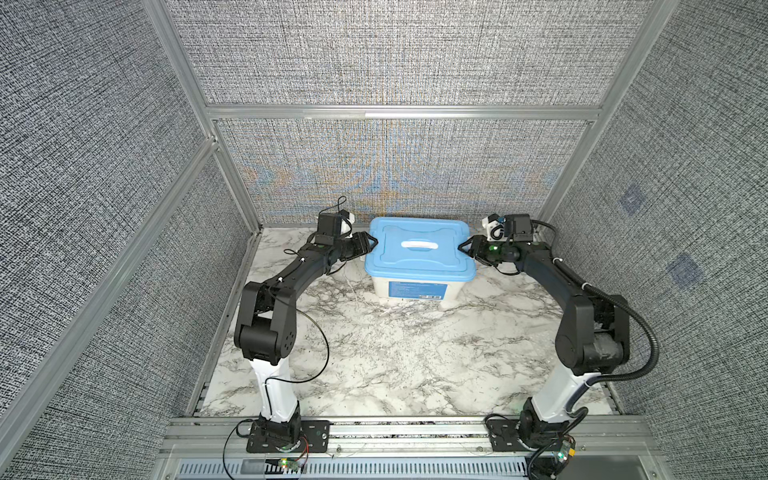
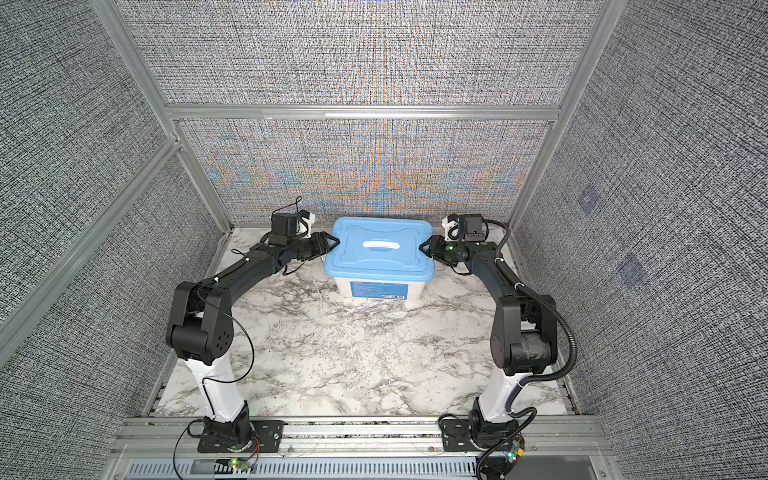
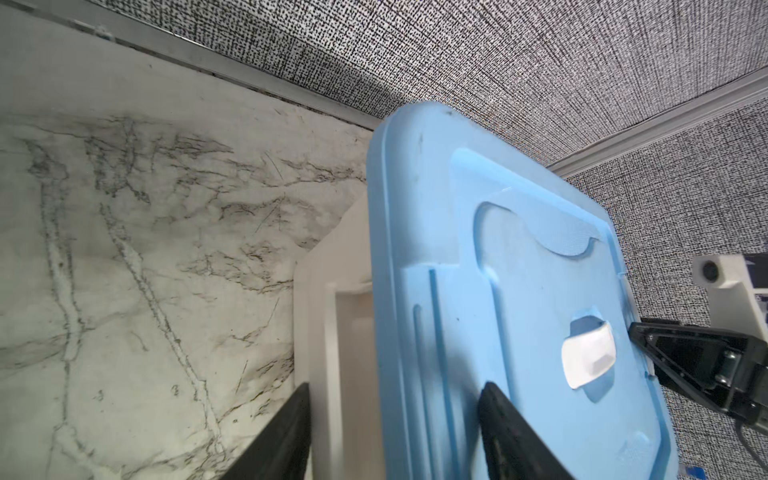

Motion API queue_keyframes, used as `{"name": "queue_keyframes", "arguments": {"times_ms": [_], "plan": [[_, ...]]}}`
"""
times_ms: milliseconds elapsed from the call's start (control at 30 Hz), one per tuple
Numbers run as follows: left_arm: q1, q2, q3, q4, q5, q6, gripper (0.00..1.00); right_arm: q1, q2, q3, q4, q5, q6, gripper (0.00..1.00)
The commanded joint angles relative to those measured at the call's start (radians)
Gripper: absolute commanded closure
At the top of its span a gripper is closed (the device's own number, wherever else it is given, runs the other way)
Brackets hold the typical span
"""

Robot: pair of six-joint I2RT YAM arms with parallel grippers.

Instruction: Organize the chemistry lab equipment

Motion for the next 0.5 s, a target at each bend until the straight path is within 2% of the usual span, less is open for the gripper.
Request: {"name": "queue_keyframes", "arguments": {"times_ms": [0,200,467], "plan": [[-0.009,-0.02,-0.02,-0.036,0.001,0.014,0.37,0.031,-0.013,0.002,-0.127,0.126,-0.078,0.49],[-0.022,-0.06,-0.041,-0.058,-0.009,0.027,0.38,0.088,-0.025,0.026,-0.194,0.27,-0.14,0.49],[-0.027,-0.111,-0.035,-0.168,-0.022,0.139,0.38,0.136,-0.041,0.027,-0.194,0.265,-0.213,0.5]]}}
